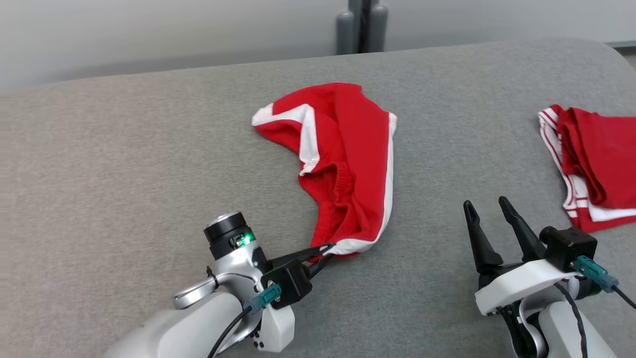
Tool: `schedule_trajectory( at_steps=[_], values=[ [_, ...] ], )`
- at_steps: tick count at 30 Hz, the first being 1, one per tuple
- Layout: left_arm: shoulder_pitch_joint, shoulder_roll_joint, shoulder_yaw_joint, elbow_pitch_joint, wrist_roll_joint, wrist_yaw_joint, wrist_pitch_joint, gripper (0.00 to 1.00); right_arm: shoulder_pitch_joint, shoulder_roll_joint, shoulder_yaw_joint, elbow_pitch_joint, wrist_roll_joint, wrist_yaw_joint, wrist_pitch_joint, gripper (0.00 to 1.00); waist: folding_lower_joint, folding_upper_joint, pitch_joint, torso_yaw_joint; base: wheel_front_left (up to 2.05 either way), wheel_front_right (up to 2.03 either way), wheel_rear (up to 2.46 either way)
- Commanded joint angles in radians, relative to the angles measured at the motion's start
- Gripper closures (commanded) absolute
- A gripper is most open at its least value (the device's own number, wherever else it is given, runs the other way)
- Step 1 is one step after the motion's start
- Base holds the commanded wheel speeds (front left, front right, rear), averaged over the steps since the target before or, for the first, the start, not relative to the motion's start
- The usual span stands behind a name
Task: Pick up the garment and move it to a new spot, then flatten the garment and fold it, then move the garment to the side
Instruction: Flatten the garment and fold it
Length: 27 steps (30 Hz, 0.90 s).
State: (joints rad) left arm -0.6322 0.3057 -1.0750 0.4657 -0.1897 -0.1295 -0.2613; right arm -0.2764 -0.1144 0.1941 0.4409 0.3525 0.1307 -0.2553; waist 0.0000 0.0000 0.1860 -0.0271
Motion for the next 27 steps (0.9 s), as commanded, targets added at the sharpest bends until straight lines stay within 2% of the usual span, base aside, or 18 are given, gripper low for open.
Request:
schedule_trajectory(
  at_steps=[1, 16, 26, 27],
  values=[
    [0.015, 0.014, 0.0, -0.002, -0.007, 0.007, -0.002, 1.0, 0.009, -0.008, -0.003, -0.005, -0.007, 0.0, 0.007, 0.0, 0.0, 0.0, -0.019, 0.037, 0.0, 0.0, 0.0],
    [0.084, 0.123, 0.031, 0.01, -0.006, 0.108, 0.0, 1.0, 0.044, -0.003, -0.019, -0.024, -0.024, 0.0, 0.048, 0.0, 0.0, 0.0, -0.082, 0.152, 0.0, 0.0, 0.0],
    [0.159, 0.091, 0.05, 0.03, -0.055, 0.159, -0.002, 1.0, 0.055, 0.001, -0.032, -0.021, -0.022, 0.0, 0.069, 0.0, 0.0, 0.0, -0.098, 0.191, 0.0, 0.0, 0.0],
    [0.166, 0.084, 0.055, 0.032, -0.064, 0.163, -0.002, 0.57, 0.056, 0.001, -0.033, -0.022, -0.023, 0.0, 0.072, 0.0, 0.0, 0.0, -0.098, 0.193, 0.0, 0.0, 0.0]
  ],
)
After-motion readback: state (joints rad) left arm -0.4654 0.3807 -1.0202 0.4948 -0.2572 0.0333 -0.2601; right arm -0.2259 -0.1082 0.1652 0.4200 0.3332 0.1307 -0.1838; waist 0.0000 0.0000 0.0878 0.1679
